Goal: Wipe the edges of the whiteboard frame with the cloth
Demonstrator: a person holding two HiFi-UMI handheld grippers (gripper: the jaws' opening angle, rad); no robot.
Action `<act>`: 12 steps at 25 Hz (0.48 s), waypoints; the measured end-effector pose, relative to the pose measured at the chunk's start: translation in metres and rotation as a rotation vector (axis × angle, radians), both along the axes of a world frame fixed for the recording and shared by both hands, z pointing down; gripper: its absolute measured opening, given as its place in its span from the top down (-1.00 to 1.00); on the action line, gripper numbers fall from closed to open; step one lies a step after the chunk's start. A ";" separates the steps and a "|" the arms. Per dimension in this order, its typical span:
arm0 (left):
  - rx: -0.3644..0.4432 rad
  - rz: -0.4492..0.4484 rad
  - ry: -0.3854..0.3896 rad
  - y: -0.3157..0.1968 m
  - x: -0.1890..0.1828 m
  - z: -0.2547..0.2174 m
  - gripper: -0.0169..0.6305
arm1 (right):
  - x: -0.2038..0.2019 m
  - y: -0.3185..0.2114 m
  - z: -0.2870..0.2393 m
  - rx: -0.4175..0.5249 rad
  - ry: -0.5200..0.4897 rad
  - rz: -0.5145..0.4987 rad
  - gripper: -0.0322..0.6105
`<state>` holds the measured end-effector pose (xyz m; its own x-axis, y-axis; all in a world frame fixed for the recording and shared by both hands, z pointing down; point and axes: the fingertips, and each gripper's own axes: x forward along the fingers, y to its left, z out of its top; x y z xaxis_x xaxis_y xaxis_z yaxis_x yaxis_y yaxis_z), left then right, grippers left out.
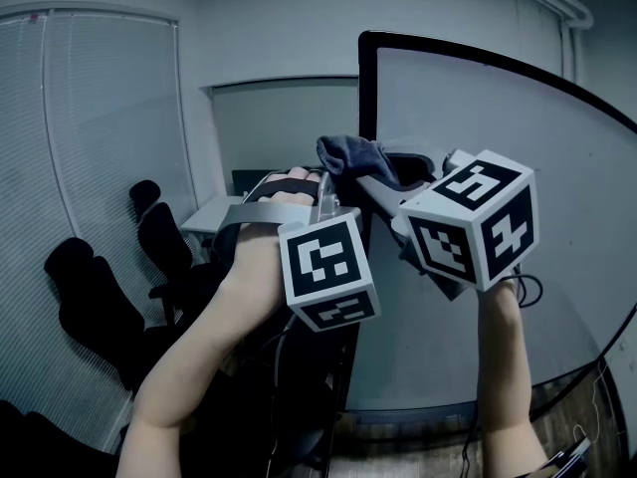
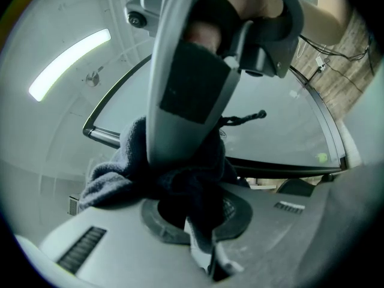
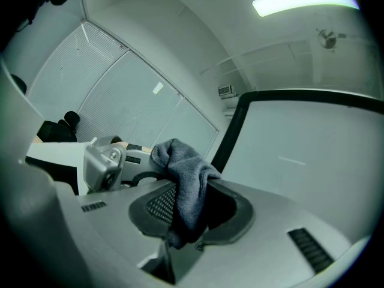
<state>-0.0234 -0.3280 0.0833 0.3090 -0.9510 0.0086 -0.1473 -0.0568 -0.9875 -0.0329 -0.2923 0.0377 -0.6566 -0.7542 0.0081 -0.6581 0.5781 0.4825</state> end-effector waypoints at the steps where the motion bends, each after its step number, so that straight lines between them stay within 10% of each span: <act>1: -0.003 0.000 -0.002 0.000 0.000 0.002 0.87 | 0.000 0.000 0.001 -0.002 0.000 0.000 0.60; 12: -0.021 0.002 -0.013 -0.001 0.000 0.026 0.87 | 0.000 0.000 0.024 -0.034 -0.017 -0.016 0.60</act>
